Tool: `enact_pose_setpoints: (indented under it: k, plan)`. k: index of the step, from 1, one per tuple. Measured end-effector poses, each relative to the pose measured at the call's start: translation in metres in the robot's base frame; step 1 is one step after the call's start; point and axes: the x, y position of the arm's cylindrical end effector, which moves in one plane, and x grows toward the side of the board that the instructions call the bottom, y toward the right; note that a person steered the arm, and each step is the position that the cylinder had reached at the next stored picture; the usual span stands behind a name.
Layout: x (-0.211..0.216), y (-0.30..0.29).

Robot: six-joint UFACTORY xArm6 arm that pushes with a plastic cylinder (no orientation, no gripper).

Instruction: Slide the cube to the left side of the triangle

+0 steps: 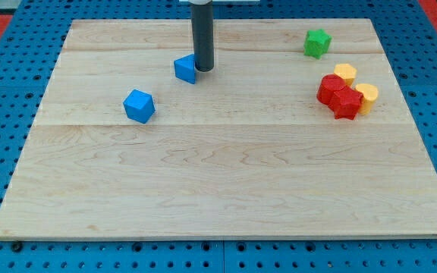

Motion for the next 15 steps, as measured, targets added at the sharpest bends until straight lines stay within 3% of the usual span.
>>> enact_pose_setpoints:
  k: [2,4,8,10,11,14,15]
  plan:
    - [0.128,0.002]
    - [0.194,-0.047]
    - [0.129,-0.091]
    - [0.073,-0.088]
    - [0.067,-0.13]
    - [0.041,-0.106]
    - [0.035,-0.062]
